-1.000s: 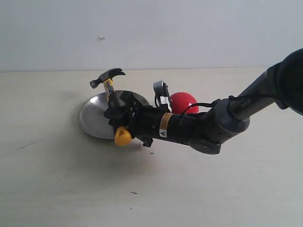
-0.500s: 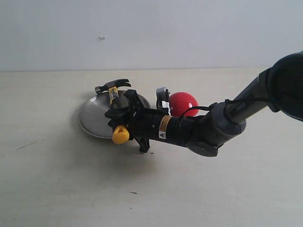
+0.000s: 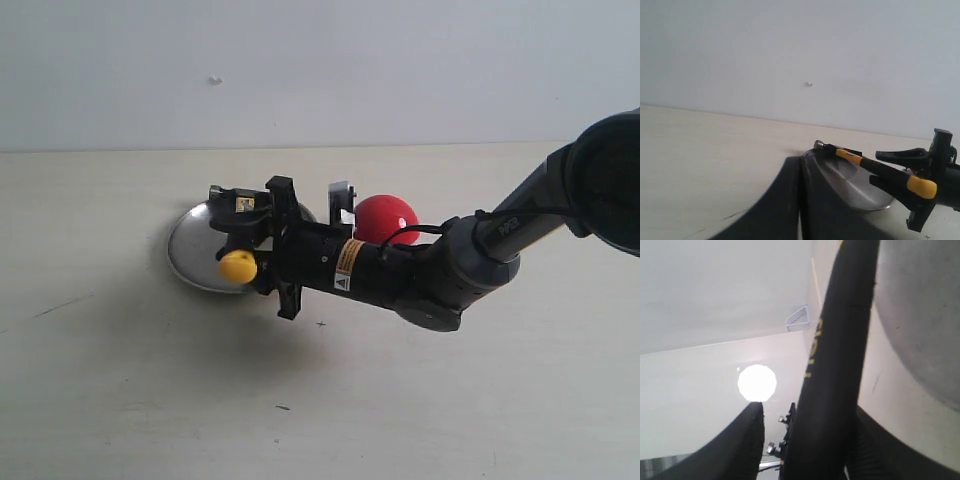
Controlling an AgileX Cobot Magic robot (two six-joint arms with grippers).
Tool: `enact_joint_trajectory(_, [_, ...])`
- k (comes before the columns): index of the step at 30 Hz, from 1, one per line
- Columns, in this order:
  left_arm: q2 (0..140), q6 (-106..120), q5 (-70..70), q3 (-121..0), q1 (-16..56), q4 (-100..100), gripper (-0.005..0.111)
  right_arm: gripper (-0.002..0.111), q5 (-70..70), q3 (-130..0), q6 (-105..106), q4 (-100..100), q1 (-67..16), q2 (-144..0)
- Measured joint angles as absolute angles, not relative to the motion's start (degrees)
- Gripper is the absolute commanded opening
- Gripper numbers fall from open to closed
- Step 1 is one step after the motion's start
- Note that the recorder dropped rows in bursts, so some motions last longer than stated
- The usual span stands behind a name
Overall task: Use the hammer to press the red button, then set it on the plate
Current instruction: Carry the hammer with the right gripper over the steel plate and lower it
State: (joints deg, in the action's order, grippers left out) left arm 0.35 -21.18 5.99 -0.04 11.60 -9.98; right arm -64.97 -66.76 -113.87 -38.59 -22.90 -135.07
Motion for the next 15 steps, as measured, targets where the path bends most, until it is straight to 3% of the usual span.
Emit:
enact_joint_trajectory(7, [0.4,-21.2,6.0,0.0,11.6,-10.0,0.000,0.060,-67.8,-66.8,-114.3,-42.8,-22.9,-135.1])
enact_joint_trajectory(15, [0.4,-21.2,6.0,0.0,11.6,-10.0,0.000,0.061,-67.9,-66.8,-114.5,-46.6,-22.9,-135.1])
